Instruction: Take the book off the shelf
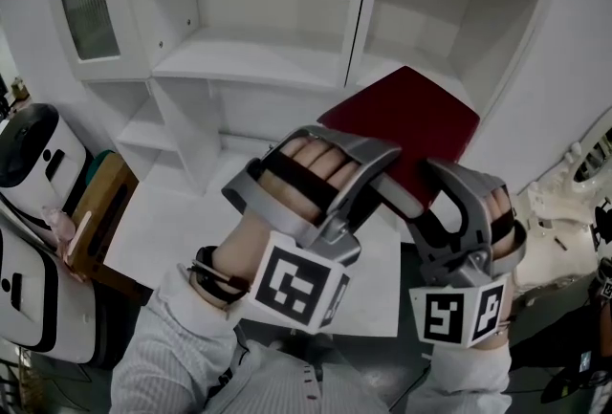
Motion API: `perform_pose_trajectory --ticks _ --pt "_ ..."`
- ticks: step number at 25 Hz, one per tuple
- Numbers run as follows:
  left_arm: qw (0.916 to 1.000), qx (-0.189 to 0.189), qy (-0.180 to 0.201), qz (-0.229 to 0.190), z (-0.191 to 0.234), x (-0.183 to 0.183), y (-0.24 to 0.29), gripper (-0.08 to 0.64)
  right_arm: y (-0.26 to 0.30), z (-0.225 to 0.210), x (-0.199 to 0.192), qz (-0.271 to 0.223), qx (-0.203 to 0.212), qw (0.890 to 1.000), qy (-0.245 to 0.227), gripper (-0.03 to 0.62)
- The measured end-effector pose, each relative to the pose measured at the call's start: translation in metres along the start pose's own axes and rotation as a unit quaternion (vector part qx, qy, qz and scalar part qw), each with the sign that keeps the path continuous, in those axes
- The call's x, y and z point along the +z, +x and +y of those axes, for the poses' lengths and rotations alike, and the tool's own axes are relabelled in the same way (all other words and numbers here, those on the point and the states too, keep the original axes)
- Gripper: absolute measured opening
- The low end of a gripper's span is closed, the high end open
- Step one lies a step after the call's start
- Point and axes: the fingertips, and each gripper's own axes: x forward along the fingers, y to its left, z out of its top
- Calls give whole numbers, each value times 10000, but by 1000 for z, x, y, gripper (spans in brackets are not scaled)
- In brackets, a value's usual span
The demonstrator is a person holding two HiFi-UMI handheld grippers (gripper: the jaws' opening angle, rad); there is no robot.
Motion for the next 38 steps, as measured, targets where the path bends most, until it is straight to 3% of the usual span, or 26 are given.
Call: perform_pose_trajectory --ticks 8,17,23,29,38 --pt "9999 -141 -72 21 -22 -2 -53 255 -20 27 47 -102 114 9998 153 242" --pt "9962 -716 -467 172 -80 -15 -87 253 -25 87 76 -197 644 9967 464 239" --pt "9878 -1277 -876 142 -131 -19 -91 253 -27 137 74 -75 1203 9891 844 239" --pt "9678 -2027 -1488 78 -188 -23 -95 252 -29 191 75 -164 1959 9693 1474 236" --pt "9201 -3086 -2401 240 -265 -29 -121 250 -37 265 92 -293 3004 9270 2225 235"
